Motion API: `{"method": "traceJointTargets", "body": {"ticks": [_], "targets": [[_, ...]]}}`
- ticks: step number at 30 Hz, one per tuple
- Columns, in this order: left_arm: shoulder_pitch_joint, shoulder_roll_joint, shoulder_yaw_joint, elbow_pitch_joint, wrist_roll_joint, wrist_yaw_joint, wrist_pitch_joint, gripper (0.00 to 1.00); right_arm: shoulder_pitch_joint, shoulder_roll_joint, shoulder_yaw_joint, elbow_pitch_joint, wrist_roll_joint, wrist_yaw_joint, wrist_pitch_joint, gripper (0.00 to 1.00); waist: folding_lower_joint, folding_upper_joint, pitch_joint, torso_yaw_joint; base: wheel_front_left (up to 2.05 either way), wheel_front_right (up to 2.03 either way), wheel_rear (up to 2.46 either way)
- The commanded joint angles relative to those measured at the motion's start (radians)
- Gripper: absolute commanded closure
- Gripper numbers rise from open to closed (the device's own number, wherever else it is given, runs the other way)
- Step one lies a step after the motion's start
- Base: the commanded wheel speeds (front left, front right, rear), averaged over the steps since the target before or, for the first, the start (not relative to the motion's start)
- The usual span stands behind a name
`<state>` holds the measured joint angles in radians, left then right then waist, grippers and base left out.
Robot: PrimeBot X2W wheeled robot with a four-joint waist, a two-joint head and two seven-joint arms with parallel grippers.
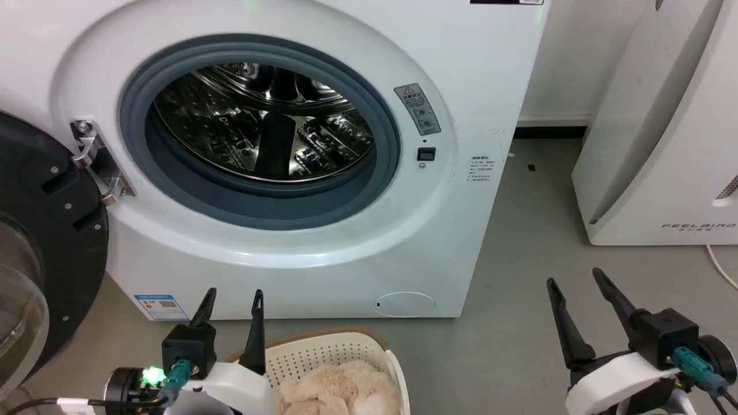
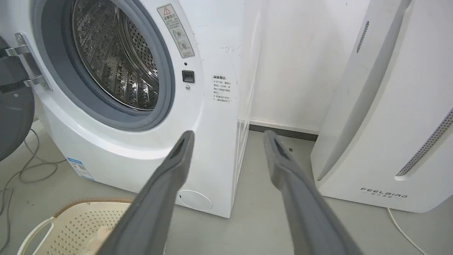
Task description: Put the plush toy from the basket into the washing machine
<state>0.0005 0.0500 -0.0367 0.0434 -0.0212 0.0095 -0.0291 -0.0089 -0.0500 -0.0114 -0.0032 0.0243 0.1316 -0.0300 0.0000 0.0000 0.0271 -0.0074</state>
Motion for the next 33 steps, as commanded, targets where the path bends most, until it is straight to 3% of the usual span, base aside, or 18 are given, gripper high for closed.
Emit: {"method": "traceJointTargets", "body": {"ticks": [1, 33], "targets": [[-0.010, 0.000, -0.008, 0.010, -0.008, 0.004, -0.012, 0.00, 0.002, 0.000, -0.001, -0.005, 0.008, 0.000, -0.011, 0.00, 0.0000, 0.0000, 0.006, -0.002, 0.00, 0.00, 0.00], [-0.194, 0.021, -0.096, 0.379, -0.056, -0.042, -0.050, 0.00, -0.055, 0.000, -0.015, -0.046, 0.033, 0.000, -0.076, 0.00, 0.0000, 0.0000, 0.208, -0.060, 0.00, 0.00, 0.00]]}}
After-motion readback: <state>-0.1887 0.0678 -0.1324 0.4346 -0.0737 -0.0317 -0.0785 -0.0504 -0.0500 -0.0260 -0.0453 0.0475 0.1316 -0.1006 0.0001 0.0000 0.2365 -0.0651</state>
